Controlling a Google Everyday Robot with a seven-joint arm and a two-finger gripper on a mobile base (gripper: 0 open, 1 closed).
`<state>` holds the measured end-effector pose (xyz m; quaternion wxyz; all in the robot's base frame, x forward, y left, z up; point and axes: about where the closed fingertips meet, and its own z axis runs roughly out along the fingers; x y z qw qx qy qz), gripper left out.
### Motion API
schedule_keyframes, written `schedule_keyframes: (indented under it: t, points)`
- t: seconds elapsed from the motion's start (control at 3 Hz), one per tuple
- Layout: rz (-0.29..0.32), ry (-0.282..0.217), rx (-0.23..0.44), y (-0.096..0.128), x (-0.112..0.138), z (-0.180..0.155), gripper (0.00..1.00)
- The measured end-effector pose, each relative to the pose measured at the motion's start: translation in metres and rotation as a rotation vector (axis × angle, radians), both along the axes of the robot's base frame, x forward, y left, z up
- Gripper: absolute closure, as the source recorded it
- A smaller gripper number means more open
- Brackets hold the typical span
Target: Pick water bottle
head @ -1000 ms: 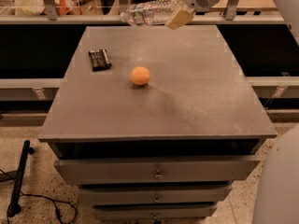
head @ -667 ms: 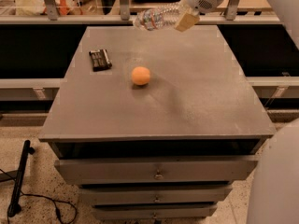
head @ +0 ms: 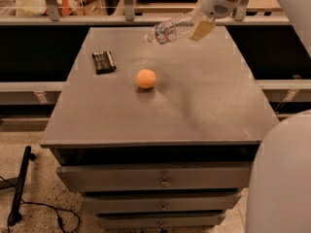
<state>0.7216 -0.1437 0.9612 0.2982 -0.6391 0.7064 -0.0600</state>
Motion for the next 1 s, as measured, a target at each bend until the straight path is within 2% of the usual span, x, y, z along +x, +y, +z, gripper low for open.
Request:
schedule_keyframes:
  t: [0.33, 1.0]
  points:
    - [0.007, 0.025, -0.006, 0.0003, -0.0042, -0.0043, 0.83]
    - [0.012, 0.033, -0.007, 0.0038, -0.0025, -0.0101, 0.35]
